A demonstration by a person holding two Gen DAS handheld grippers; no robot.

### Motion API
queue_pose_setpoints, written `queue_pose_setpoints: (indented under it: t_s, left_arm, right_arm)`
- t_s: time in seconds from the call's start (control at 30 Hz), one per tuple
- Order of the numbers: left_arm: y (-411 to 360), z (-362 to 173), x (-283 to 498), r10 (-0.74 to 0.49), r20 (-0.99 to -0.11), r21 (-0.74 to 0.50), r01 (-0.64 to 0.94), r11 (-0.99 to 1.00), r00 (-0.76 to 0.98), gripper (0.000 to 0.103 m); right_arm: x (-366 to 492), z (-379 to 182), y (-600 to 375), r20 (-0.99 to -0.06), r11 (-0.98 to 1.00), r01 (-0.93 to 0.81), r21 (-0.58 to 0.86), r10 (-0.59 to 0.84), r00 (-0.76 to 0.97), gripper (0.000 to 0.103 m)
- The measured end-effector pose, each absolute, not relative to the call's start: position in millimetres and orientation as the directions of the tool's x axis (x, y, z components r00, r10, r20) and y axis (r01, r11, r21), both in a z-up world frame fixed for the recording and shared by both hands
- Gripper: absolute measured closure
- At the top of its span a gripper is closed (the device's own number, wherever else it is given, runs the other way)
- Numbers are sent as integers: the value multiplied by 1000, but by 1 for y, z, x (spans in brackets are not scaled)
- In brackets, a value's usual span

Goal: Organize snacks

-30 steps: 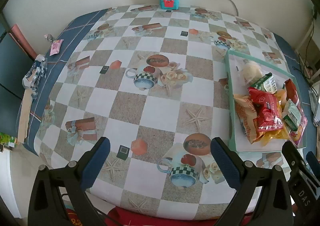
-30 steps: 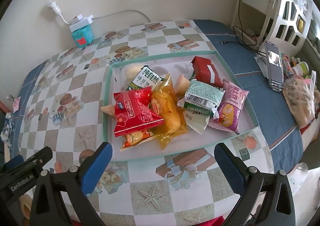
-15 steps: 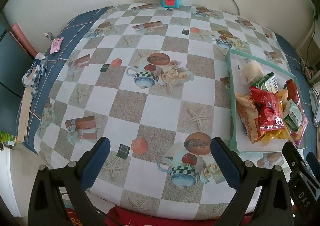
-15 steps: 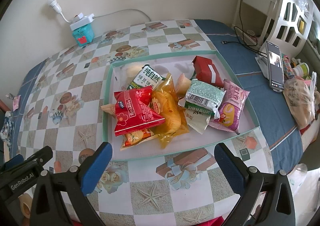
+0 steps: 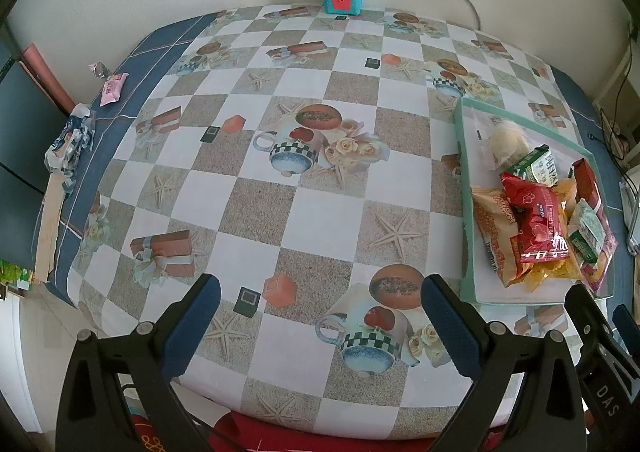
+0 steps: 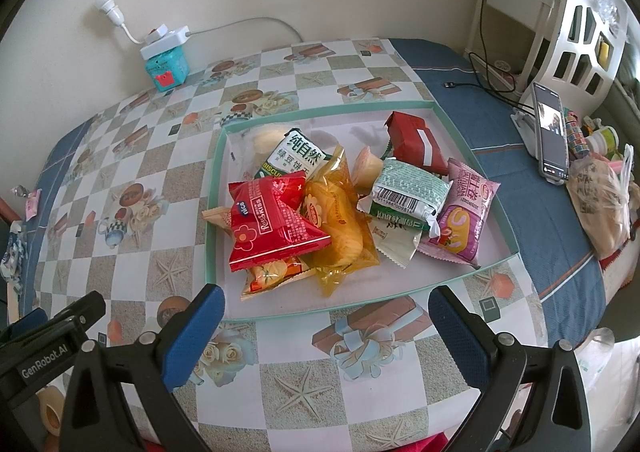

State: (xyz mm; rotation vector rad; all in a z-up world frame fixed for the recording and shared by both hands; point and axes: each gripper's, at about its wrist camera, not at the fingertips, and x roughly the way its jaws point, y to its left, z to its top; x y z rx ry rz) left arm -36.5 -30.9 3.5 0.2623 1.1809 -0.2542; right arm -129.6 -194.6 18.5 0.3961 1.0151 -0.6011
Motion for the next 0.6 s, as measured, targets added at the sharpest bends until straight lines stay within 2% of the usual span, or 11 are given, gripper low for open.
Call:
queue_pose_setpoints:
  t_s: [0.6]
  left_arm:
    - [-30, 2, -36, -59, -932, 67, 330, 941, 357, 3]
  right_arm:
    - [-129, 18, -194, -877, 771, 636, 33, -282, 388, 0]
